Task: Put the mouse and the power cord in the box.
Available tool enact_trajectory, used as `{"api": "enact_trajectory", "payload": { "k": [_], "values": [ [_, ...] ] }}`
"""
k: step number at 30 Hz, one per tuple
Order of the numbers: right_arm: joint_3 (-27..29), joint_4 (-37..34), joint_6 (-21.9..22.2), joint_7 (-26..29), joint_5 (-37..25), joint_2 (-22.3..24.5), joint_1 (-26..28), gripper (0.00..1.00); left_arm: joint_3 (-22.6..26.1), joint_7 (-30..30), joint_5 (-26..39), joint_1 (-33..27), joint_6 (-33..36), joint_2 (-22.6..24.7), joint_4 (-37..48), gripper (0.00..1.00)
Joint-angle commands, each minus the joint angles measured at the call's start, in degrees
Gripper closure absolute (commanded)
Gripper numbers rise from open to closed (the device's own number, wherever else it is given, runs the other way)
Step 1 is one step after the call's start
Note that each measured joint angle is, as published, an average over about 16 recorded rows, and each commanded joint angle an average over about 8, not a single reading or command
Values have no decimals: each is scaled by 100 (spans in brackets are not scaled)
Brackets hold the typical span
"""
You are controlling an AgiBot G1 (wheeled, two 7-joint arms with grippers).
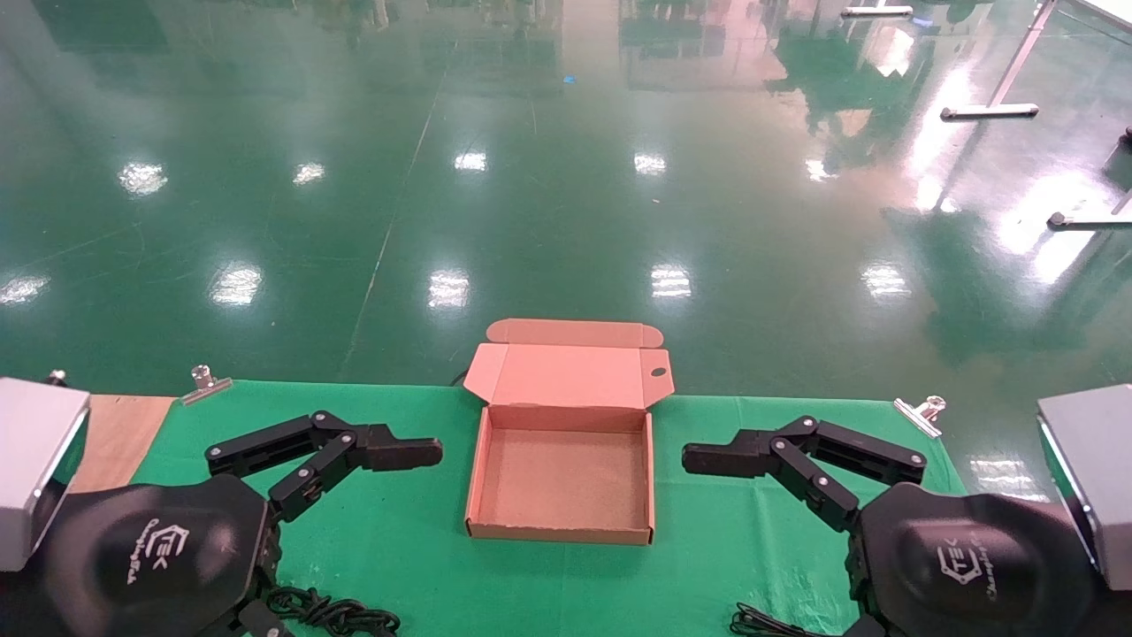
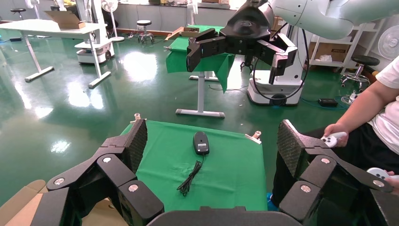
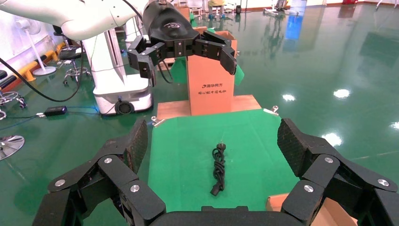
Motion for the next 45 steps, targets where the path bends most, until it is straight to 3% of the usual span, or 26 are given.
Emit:
{"api": "enact_trajectory", "payload": {
  "k": [1,45],
  "values": [
    [0,0,0,0,0,0,0,0,0,0,0,0,0,0,0,0],
    [0,0,0,0,0,0,0,0,0,0,0,0,0,0,0,0]
  ]
}}
